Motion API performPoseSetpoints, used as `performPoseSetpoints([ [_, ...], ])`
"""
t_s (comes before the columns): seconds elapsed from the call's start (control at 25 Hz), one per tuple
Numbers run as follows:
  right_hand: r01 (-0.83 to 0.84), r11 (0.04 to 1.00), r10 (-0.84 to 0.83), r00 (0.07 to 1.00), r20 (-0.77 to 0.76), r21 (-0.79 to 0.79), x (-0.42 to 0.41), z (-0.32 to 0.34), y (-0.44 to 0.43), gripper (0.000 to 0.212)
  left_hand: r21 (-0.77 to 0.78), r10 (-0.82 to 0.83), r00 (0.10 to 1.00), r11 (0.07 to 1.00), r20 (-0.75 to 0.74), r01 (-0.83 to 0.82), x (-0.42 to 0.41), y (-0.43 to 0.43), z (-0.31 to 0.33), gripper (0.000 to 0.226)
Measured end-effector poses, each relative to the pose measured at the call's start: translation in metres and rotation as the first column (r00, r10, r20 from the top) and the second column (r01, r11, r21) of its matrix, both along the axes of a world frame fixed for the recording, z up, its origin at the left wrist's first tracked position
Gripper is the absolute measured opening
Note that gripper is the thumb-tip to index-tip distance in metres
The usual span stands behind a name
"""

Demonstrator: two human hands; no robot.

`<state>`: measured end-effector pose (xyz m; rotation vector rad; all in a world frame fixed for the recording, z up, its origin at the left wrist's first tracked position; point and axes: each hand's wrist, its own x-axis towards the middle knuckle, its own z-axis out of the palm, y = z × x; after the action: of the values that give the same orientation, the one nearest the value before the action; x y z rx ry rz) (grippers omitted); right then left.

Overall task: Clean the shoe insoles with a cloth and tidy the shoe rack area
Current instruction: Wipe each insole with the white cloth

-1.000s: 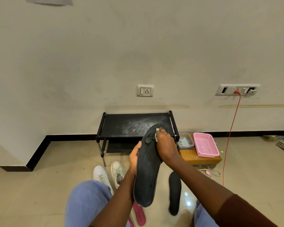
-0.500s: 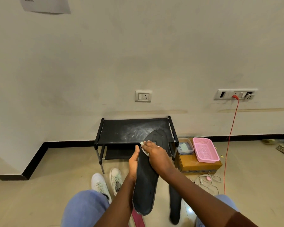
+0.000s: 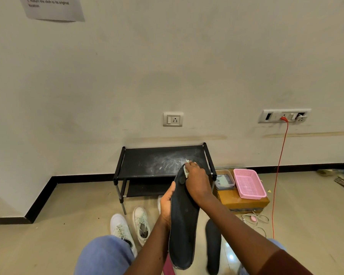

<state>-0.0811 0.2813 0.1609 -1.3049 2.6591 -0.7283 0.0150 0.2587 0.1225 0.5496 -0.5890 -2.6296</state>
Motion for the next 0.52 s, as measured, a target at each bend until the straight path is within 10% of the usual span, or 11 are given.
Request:
performPoseSetpoints([
  [0.28, -0.362, 0.930, 0.367, 0.927, -0.073, 0.070, 0.014, -0.016, 0.010, 0.051, 0.049, 0.030, 0.996, 0.998, -0.081, -0.026, 0.004, -0.009, 0.003, 0.077],
  [0.52, -0.152, 0.981, 0.170, 0.974, -0.151, 0.124, -0.010, -0.004, 0.006, 0.048, -0.010, 0.002, 1.000, 1.000, -0.021, -0.002, 0.007, 0.001, 0.006, 0.082],
])
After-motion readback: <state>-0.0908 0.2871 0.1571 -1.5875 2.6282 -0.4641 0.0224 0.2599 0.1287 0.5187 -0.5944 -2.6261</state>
